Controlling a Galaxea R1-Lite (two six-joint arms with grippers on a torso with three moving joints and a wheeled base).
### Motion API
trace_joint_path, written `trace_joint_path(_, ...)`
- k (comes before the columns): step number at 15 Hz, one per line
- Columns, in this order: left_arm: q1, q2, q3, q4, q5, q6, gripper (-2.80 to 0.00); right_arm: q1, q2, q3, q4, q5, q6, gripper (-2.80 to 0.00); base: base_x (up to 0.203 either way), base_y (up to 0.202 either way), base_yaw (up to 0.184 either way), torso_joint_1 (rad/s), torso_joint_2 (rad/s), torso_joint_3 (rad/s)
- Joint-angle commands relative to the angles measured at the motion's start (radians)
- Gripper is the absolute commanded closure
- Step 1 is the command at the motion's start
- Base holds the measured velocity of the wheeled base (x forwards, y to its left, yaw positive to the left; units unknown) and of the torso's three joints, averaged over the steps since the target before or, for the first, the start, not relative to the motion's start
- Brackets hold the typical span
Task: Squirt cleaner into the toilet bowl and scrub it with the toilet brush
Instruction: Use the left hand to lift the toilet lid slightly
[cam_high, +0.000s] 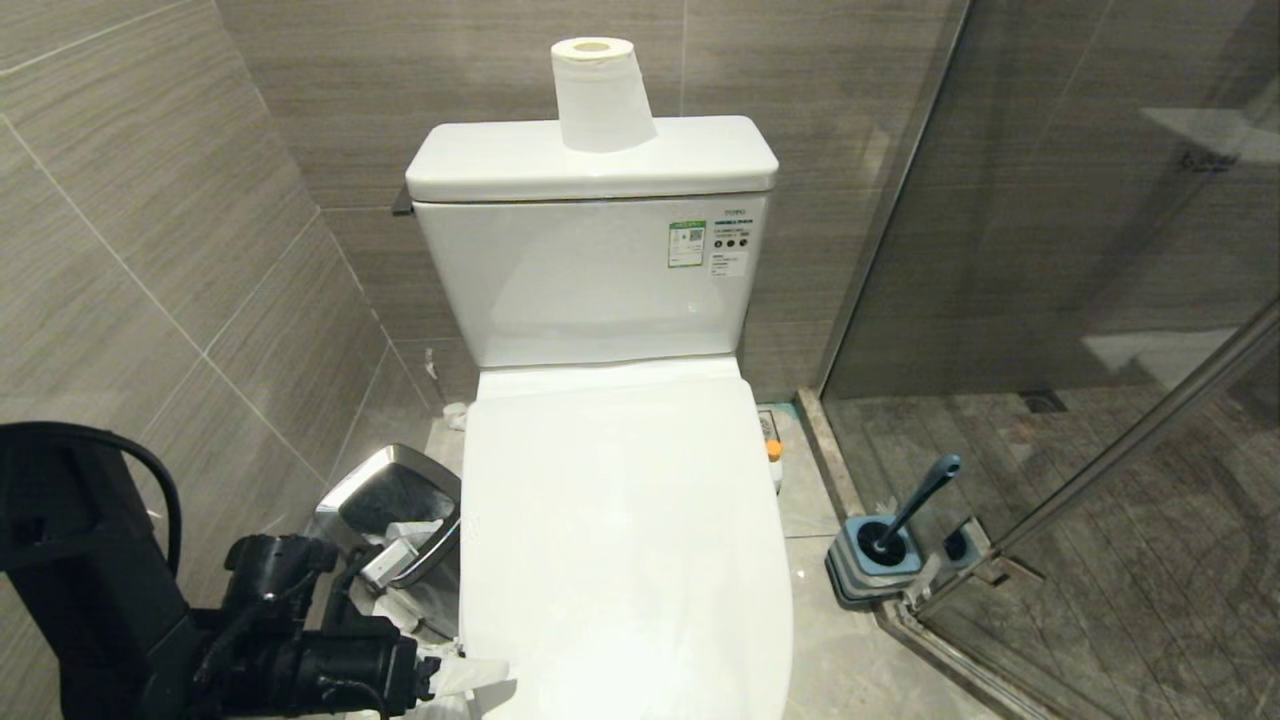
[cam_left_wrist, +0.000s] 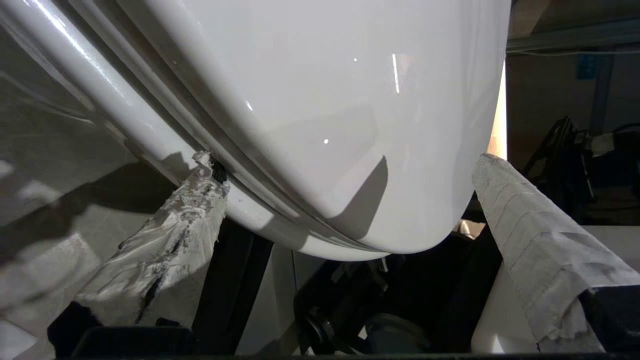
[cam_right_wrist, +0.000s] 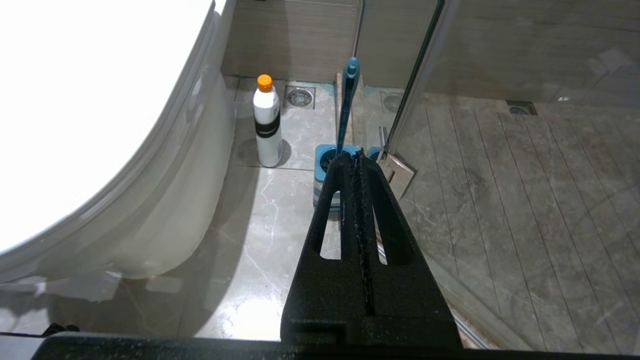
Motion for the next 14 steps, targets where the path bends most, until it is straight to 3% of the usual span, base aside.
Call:
trace_joint_path(1, -0.007, 0.009, -0.005, -0.003, -0.001, 0.001, -2.80, 0.000, 0.001, 0.000, 0.000, 0.000, -0.001, 0.00, 0.000, 0.000, 0.000, 0.000, 0.00, 0.000)
trace_joint_path(10, -0.059, 0.027, -0.006, 0.046, -0.017, -0.014, -2.80, 0.000, 0.002, 0.000, 0.000, 0.000, -0.001, 0.00, 0.000, 0.000, 0.000, 0.000, 0.00, 0.000)
trace_joint_path(14, -0.051, 0.012, -0.029, 0.039, -0.157, -0.062, -2.80, 0.000, 0.002, 0.000, 0.000, 0.000, -0.001, 0.00, 0.000, 0.000, 0.000, 0.000, 0.00, 0.000)
